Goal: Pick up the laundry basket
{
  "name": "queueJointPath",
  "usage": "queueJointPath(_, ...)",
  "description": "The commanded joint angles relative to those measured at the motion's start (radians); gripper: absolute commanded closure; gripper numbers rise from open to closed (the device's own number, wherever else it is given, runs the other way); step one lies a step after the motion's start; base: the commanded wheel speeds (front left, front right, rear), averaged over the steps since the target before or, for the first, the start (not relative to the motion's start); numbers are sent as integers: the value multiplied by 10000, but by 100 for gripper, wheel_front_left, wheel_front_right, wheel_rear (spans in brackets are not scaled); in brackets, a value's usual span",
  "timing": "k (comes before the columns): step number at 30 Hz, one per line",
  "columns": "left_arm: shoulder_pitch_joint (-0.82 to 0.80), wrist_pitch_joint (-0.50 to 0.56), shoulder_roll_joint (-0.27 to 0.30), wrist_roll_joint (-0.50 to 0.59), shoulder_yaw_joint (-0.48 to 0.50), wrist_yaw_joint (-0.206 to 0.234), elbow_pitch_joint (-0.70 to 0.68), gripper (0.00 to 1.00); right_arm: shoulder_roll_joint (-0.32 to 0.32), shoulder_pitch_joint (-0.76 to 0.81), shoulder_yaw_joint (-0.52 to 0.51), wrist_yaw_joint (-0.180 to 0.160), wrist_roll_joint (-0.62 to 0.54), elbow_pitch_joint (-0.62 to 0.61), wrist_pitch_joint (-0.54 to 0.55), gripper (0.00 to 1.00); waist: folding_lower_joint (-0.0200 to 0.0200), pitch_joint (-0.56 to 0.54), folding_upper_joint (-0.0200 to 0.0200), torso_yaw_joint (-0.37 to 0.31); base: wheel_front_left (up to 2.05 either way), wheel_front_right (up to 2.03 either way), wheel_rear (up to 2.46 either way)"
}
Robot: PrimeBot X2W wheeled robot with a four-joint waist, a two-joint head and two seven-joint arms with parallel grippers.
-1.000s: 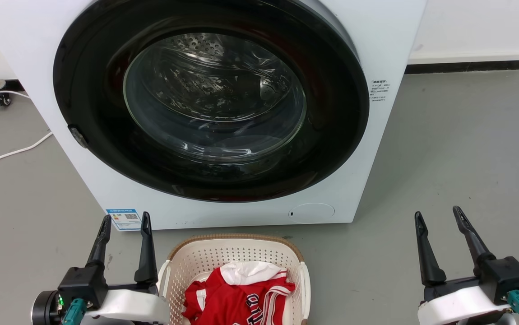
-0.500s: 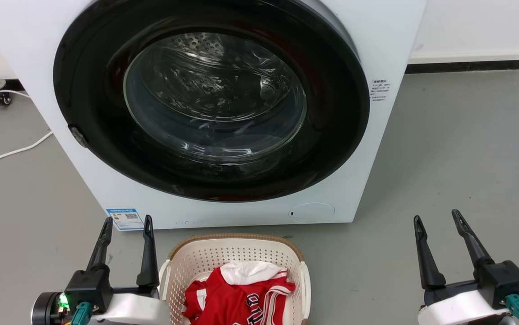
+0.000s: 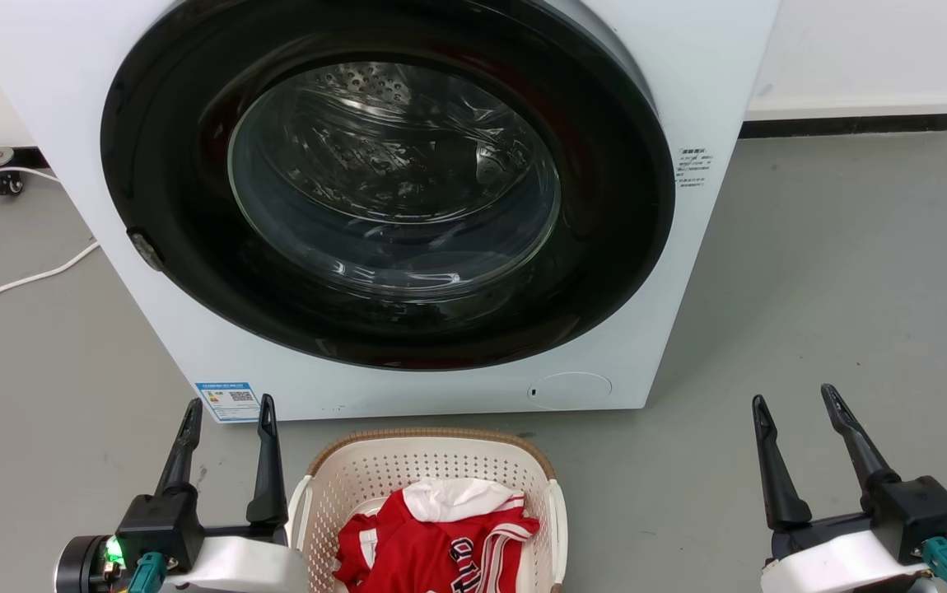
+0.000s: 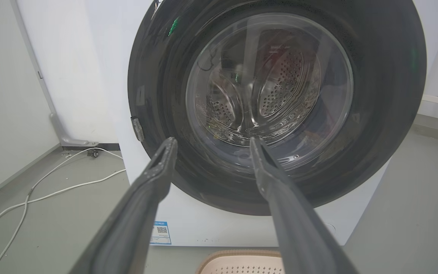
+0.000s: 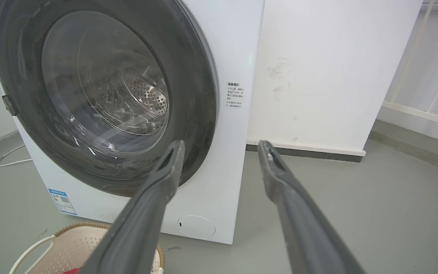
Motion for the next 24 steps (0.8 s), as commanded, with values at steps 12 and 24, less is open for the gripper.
queueJointPath(12,-264,-28,26,-131,386,-254,318,0,-27,-254,226,-3,338,390,-20,0,0,239,0,-83,0,0,0)
queueJointPath(24,-2001,-26,515,140,1044,-762,2720,0,-25,-1999,1531,-5,607,2364,-20,0,0,1611,0,-165,0,0,0)
